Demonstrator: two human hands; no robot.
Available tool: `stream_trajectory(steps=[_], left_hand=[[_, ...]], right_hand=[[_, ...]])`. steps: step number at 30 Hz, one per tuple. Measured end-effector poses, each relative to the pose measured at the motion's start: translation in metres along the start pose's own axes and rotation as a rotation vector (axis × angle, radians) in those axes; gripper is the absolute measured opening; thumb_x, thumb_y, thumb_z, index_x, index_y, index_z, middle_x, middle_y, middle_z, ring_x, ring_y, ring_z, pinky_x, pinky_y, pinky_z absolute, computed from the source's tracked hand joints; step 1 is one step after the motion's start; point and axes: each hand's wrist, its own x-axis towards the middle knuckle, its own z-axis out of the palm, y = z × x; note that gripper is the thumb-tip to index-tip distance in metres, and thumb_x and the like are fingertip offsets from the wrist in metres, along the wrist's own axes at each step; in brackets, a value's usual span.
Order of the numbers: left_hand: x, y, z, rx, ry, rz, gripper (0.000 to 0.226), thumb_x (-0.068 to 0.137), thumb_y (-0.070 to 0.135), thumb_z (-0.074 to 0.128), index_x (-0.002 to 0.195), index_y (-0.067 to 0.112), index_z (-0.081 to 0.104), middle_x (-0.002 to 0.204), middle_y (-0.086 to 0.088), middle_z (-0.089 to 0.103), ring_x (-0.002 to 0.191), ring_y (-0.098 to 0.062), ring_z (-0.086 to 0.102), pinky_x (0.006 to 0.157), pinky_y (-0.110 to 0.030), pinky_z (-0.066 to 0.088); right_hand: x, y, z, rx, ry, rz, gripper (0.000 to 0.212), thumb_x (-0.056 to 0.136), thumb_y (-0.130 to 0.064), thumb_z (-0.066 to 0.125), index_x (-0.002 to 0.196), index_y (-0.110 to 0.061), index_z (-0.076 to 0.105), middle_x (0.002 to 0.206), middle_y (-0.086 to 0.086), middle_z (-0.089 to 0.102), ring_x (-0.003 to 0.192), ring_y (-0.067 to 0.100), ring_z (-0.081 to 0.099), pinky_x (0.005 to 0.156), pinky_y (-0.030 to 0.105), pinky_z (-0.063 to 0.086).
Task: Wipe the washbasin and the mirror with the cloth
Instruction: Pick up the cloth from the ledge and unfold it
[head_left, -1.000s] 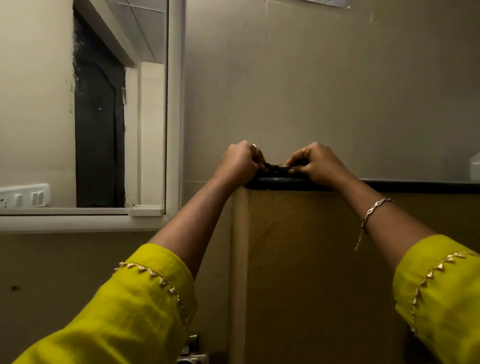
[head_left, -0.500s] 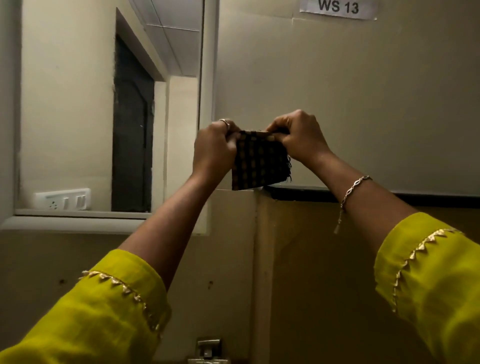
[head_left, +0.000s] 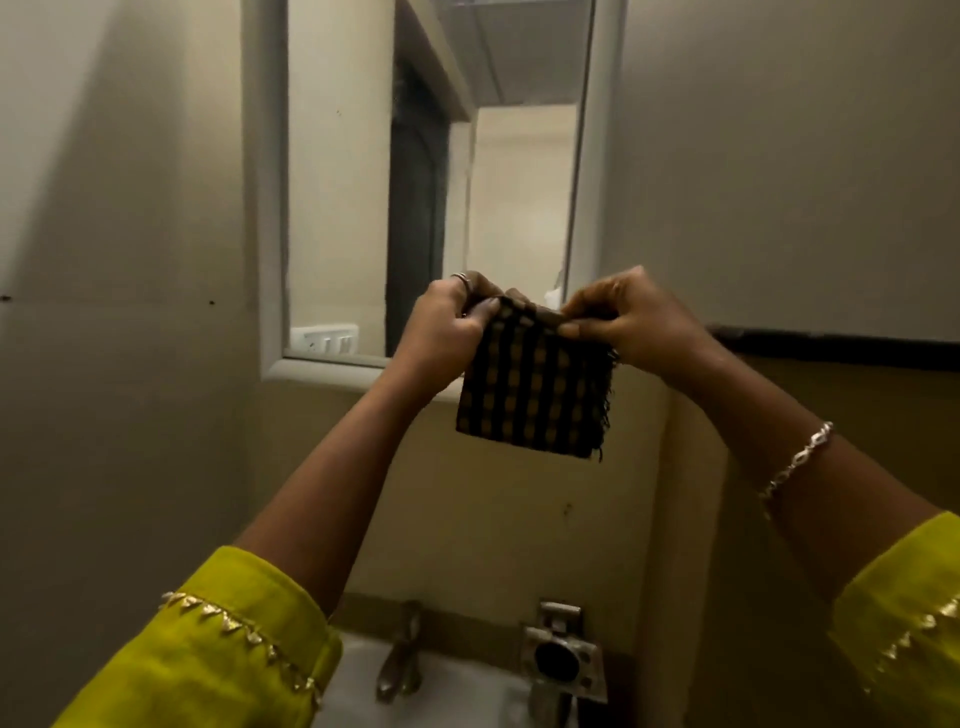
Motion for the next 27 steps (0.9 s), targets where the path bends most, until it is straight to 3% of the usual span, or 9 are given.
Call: stream_trajectory(steps=[3, 9, 12, 15, 18, 22, 27], left_hand=[[-0.027, -0.015, -0.014, 0.033, -0.109, -0.082, 0.014, 0.094, 0.011, 0.046, 0.088, 0.016, 0.057, 0.08, 0.006, 0.056, 0.077, -0.005, 0.052, 0.068, -0.021, 0.043], [-0.077, -0.046, -0.034, 0.076, -0.278, -0.202, 0.019, 0.093, 0.014, 0.047, 0.082, 0.026, 0.054, 0.087, 0.004, 0.057, 0.087, -0.013, 0.054, 0.077, -0.028, 0.046], [-0.1, -0.062, -0.042, 0.113, -0.339, -0.27, 0.019, 0.093, 0.014, 0.046, 0.081, 0.026, 0.055, 0.086, 0.005, 0.056, 0.09, -0.015, 0.055, 0.08, -0.03, 0.046], [-0.119, -0.077, -0.049, 0.162, -0.403, -0.316, 0.021, 0.093, 0.012, 0.046, 0.078, 0.024, 0.053, 0.081, 0.005, 0.054, 0.085, -0.015, 0.054, 0.078, -0.032, 0.046], [-0.136, -0.097, -0.059, 0.218, -0.433, -0.33, 0.015, 0.091, 0.009, 0.048, 0.082, 0.015, 0.057, 0.081, 0.0, 0.056, 0.084, -0.02, 0.055, 0.08, -0.038, 0.046], [-0.158, -0.126, -0.072, 0.266, -0.442, -0.391, 0.014, 0.091, 0.008, 0.049, 0.096, 0.004, 0.061, 0.097, -0.016, 0.063, 0.095, -0.029, 0.058, 0.084, -0.038, 0.046], [-0.189, -0.158, -0.088, 0.281, -0.458, -0.416, 0.016, 0.09, 0.008, 0.051, 0.098, 0.004, 0.064, 0.099, -0.015, 0.065, 0.094, -0.025, 0.058, 0.08, -0.033, 0.044]], right_hand=[[-0.016, 0.01, 0.032, 0.14, -0.127, 0.034, 0.017, 0.084, -0.006, 0.06, 0.079, -0.021, 0.063, 0.085, -0.001, 0.063, 0.083, 0.008, 0.059, 0.075, 0.019, 0.051], [-0.046, 0.034, 0.09, 0.366, -0.42, 0.166, 0.011, 0.085, -0.011, 0.058, 0.094, -0.011, 0.065, 0.089, 0.005, 0.067, 0.078, 0.007, 0.065, 0.066, 0.017, 0.052], [-0.059, 0.034, 0.124, 0.509, -0.558, 0.235, 0.036, 0.079, -0.029, 0.068, 0.108, -0.007, 0.063, 0.099, 0.008, 0.07, 0.092, 0.019, 0.067, 0.075, 0.026, 0.055], [-0.07, 0.024, 0.163, 0.563, -0.667, 0.307, 0.046, 0.067, -0.027, 0.076, 0.106, -0.004, 0.062, 0.099, 0.013, 0.07, 0.092, 0.027, 0.068, 0.079, 0.033, 0.057], [-0.082, 0.013, 0.203, 0.549, -0.648, 0.382, 0.023, 0.077, -0.014, 0.069, 0.098, -0.009, 0.062, 0.094, 0.01, 0.07, 0.088, 0.024, 0.069, 0.077, 0.031, 0.058], [-0.096, 0.006, 0.248, 0.548, -0.579, 0.514, 0.007, 0.087, -0.009, 0.059, 0.092, -0.005, 0.061, 0.088, 0.011, 0.068, 0.083, 0.022, 0.068, 0.078, 0.032, 0.055], [-0.11, -0.006, 0.29, 0.557, -0.587, 0.607, 0.011, 0.09, -0.009, 0.054, 0.082, -0.012, 0.06, 0.082, 0.007, 0.066, 0.079, 0.02, 0.065, 0.074, 0.03, 0.053]])
